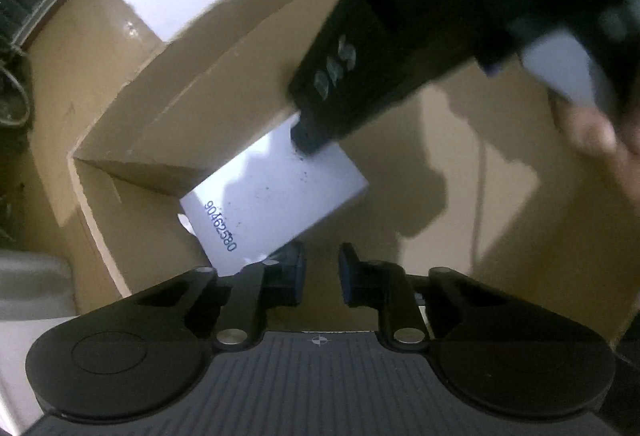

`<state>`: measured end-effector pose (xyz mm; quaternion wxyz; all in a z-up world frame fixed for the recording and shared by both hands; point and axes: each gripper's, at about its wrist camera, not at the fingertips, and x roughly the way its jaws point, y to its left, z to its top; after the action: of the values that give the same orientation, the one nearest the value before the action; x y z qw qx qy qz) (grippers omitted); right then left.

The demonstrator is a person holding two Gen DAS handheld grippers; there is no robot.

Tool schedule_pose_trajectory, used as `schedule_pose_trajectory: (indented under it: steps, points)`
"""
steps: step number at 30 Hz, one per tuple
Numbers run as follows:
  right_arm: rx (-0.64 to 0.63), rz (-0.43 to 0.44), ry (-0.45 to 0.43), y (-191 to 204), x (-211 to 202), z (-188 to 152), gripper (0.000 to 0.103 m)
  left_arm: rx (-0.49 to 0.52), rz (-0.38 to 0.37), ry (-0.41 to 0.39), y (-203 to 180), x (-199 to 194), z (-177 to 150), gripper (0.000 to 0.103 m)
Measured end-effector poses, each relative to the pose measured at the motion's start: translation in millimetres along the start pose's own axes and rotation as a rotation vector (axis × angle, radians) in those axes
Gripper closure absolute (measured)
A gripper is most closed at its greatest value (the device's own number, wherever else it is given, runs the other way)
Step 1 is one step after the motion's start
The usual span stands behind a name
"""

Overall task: Organize objects
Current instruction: 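Lower the white box into the cardboard box and open the left gripper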

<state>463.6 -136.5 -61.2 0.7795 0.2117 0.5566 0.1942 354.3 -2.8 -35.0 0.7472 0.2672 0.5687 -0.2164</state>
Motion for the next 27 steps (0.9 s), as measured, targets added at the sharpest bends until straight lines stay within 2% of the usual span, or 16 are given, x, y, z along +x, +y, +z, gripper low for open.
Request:
schedule_pose_trajectory:
  steps: [3, 8, 14, 20, 23, 27]
  points:
    - [-0.025, -0.007, -0.025, 4.5, 2.6, 2.0, 0.083, -0.006, 0.008, -0.007, 4.7, 1.4, 2.0, 0.086]
    - [-0.032, 0.011, -0.06, -0.6, 3.8, 3.6, 0.083, -0.081, -0.032, -0.038, 18.6, 0.4, 5.3, 0.088]
    - [-0.055, 0.003, -0.081, 3.1, 4.9, 1.8, 0.083, -0.123, -0.03, -0.028, 31.4, 1.3, 5.8, 0.089]
    - [-0.036, 0.013, -0.081, 0.9, 4.4, 3.0, 0.083, -0.093, -0.008, -0.036, 36.2, -2.9, 0.6, 0.089]
    - [-0.056, -0.014, -0.089, 3.6, 0.7, 2.1, 0.081, -0.074, 0.015, -0.032, 36.7, -13.8, -2.7, 0.087]
    - [-0.108, -0.066, -0.15, 10.8, -25.4, -2.5, 0.081, -0.077, 0.064, -0.09, 35.7, -55.7, -18.3, 0.086]
